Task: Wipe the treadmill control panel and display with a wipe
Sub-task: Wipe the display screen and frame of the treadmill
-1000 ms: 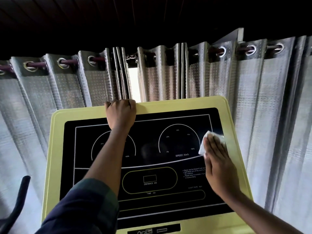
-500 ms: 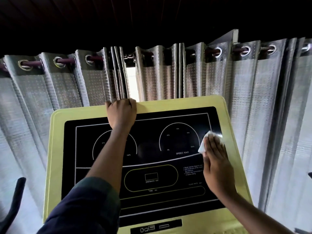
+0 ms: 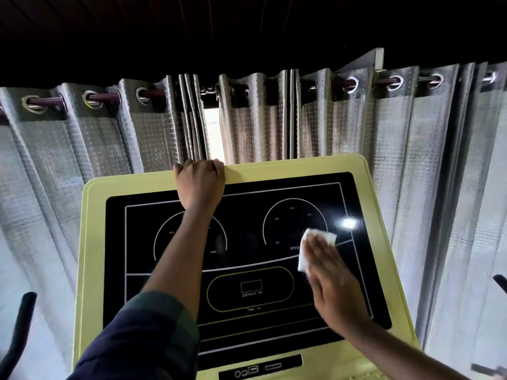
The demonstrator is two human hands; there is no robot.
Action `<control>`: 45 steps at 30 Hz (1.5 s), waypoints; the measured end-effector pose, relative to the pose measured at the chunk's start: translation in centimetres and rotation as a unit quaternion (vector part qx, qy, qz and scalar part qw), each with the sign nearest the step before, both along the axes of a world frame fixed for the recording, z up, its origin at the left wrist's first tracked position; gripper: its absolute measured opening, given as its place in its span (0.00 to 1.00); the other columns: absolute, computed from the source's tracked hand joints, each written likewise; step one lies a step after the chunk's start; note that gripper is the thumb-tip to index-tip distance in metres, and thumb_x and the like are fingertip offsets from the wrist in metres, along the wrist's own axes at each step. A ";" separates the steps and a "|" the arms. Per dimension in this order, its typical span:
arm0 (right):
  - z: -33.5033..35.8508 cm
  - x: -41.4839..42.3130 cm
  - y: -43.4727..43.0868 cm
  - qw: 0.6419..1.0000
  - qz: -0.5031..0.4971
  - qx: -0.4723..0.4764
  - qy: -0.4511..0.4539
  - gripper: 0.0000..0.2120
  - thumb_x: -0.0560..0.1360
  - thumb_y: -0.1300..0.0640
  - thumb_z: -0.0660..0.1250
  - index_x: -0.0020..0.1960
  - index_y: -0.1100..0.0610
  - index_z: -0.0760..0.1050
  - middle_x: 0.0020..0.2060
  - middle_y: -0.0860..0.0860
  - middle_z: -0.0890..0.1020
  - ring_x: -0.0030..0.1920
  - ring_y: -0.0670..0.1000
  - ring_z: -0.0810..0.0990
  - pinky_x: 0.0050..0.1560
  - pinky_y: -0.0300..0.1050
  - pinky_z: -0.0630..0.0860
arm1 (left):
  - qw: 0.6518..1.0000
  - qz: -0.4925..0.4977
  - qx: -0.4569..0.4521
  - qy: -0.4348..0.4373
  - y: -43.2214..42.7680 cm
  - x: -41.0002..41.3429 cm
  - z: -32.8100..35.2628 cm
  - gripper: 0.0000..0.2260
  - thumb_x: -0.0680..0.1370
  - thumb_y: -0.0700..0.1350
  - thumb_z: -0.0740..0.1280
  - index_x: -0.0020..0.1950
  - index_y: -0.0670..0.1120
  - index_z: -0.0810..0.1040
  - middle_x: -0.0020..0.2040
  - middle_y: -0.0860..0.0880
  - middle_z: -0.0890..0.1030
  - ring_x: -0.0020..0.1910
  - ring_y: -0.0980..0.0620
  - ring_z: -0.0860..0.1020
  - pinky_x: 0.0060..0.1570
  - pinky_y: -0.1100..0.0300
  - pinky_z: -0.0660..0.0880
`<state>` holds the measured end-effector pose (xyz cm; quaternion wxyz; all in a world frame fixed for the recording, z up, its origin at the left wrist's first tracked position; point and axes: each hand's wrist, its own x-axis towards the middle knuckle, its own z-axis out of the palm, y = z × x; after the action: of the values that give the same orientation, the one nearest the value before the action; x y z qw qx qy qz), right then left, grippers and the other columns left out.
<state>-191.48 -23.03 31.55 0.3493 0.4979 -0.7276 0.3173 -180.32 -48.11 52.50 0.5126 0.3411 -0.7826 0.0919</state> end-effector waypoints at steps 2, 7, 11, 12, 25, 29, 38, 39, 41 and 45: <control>-0.7 -0.2 0.6 0.998 0.028 0.039 0.045 0.24 0.85 0.56 0.52 0.81 0.55 0.58 0.80 0.49 0.60 0.80 0.49 0.59 0.78 0.51 0.62 | 1.000 0.000 0.001 -0.003 0.0 0.1 0.0 0.23 0.79 0.50 0.53 0.38 0.42 0.83 0.38 0.40 0.83 0.43 0.41 0.78 0.58 0.47 0.67; 8.3 -5.4 -0.5 0.996 -0.065 -0.030 -0.044 0.27 0.83 0.60 0.55 0.81 0.55 0.53 0.80 0.51 0.58 0.81 0.50 0.56 0.80 0.51 0.58 | 1.000 -0.005 -0.004 -0.006 0.1 0.4 -0.1 0.22 0.80 0.50 0.54 0.38 0.42 0.83 0.38 0.40 0.83 0.43 0.41 0.79 0.59 0.46 0.67; 6.7 -3.1 -2.3 0.994 -0.081 -0.058 -0.054 0.25 0.85 0.59 0.52 0.81 0.59 0.55 0.80 0.54 0.57 0.81 0.52 0.55 0.80 0.52 0.57 | 1.000 -0.008 -0.001 -0.008 0.1 0.3 0.0 0.23 0.80 0.50 0.54 0.38 0.41 0.83 0.38 0.39 0.83 0.43 0.40 0.79 0.56 0.47 0.67; 4.5 -1.3 -2.4 0.996 -0.066 -0.045 -0.034 0.25 0.85 0.58 0.51 0.81 0.58 0.55 0.81 0.53 0.57 0.81 0.51 0.55 0.80 0.50 0.57 | 1.000 -0.006 0.000 -0.007 0.1 0.2 0.1 0.23 0.80 0.50 0.54 0.38 0.41 0.83 0.38 0.39 0.83 0.42 0.40 0.79 0.56 0.47 0.67; 5.7 0.2 -4.3 0.990 -0.099 -0.054 -0.079 0.26 0.83 0.59 0.55 0.81 0.59 0.56 0.80 0.55 0.60 0.81 0.52 0.57 0.79 0.50 0.59 | 1.000 -0.030 -0.002 0.004 0.2 0.6 0.0 0.23 0.80 0.50 0.54 0.38 0.42 0.84 0.37 0.41 0.83 0.41 0.41 0.79 0.59 0.47 0.68; -0.5 4.9 -4.0 0.998 0.021 0.047 0.020 0.25 0.85 0.56 0.54 0.81 0.54 0.55 0.81 0.50 0.57 0.81 0.48 0.55 0.80 0.47 0.56 | 1.000 -0.027 -0.008 -0.003 0.0 0.6 -0.1 0.23 0.81 0.50 0.53 0.38 0.43 0.83 0.38 0.42 0.84 0.41 0.42 0.79 0.60 0.47 0.67; 6.3 2.4 -6.8 0.984 -0.108 -0.098 -0.100 0.25 0.84 0.59 0.54 0.80 0.61 0.56 0.80 0.55 0.59 0.81 0.51 0.54 0.80 0.53 0.58 | 0.989 -0.141 -0.047 0.017 -1.6 4.7 -3.4 0.17 0.81 0.47 0.59 0.68 0.46 0.77 0.70 0.45 0.75 0.71 0.45 0.68 0.72 0.48 0.60; 4.8 4.0 -7.4 0.989 -0.093 -0.084 -0.079 0.26 0.84 0.59 0.55 0.80 0.60 0.56 0.80 0.55 0.59 0.81 0.51 0.54 0.80 0.52 0.58 | 0.988 -0.140 -0.034 0.052 -1.8 5.9 -4.3 0.18 0.81 0.46 0.60 0.71 0.47 0.75 0.73 0.46 0.72 0.74 0.45 0.65 0.74 0.48 0.58; 1.6 7.2 -7.6 1.000 -0.018 -0.013 -0.005 0.26 0.83 0.58 0.56 0.80 0.58 0.57 0.80 0.53 0.60 0.81 0.50 0.55 0.80 0.49 0.57 | 0.988 -0.108 -0.009 0.112 -2.4 8.3 -6.1 0.19 0.82 0.46 0.60 0.72 0.48 0.73 0.75 0.46 0.69 0.76 0.45 0.62 0.75 0.49 0.57; 4.5 4.6 -6.9 0.999 0.024 0.011 0.032 0.24 0.83 0.57 0.54 0.79 0.58 0.63 0.78 0.53 0.65 0.79 0.51 0.62 0.79 0.52 0.61 | 0.977 0.005 0.096 0.192 -4.1 13.3 -8.1 0.21 0.81 0.48 0.60 0.75 0.46 0.69 0.77 0.45 0.66 0.76 0.42 0.60 0.74 0.47 0.54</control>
<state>-186.85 -29.91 36.02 0.3595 0.5290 -0.7071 0.3015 -167.07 -52.21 44.43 0.6179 0.4040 -0.6728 -0.0487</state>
